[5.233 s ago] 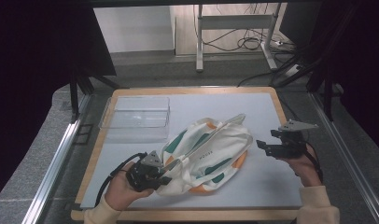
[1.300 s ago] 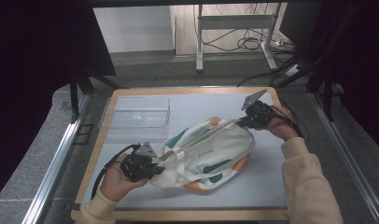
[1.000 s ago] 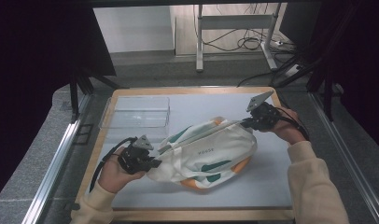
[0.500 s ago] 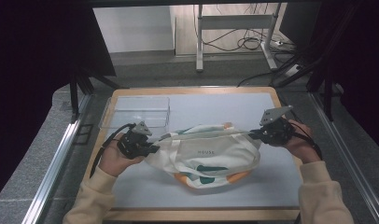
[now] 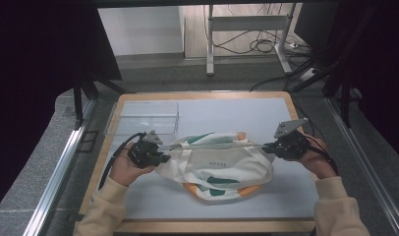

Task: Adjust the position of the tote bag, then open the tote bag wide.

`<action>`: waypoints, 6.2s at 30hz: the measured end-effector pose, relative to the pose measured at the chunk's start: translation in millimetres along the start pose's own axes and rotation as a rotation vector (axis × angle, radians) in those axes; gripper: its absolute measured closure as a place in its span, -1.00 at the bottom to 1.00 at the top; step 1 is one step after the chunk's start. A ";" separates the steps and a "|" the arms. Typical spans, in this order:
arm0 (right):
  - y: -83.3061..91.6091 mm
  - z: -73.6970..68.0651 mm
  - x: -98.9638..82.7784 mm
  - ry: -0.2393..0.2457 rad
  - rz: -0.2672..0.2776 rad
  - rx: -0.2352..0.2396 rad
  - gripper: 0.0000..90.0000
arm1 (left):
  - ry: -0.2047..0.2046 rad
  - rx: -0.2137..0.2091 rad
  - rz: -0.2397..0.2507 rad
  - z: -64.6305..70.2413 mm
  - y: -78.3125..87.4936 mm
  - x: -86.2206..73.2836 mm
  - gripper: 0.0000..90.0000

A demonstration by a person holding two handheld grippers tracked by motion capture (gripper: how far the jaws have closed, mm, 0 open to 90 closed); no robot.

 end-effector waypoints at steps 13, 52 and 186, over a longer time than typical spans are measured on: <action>27.6 -1.5 3.3 -0.090 0.111 -0.105 -0.10 | -0.037 -0.006 0.115 6.7 27.3 -3.2 0.14; -4.3 -57.2 65.2 -0.187 0.270 -0.007 -0.40 | -0.013 0.028 0.214 18.0 30.0 15.0 -0.22; -54.2 -113.1 63.6 0.099 0.011 0.232 0.93 | -0.148 -0.049 0.037 3.3 -28.6 100.6 0.88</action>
Point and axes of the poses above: each handheld gripper's, and its own axes: y roughly backward along the jaws, x roughly out of its top, z roughly to its right, the point moved 3 cm from there along -y, roughly forward along the jaws, and after that the axes turned 2 degrees about -z, right-handed, at the moved point
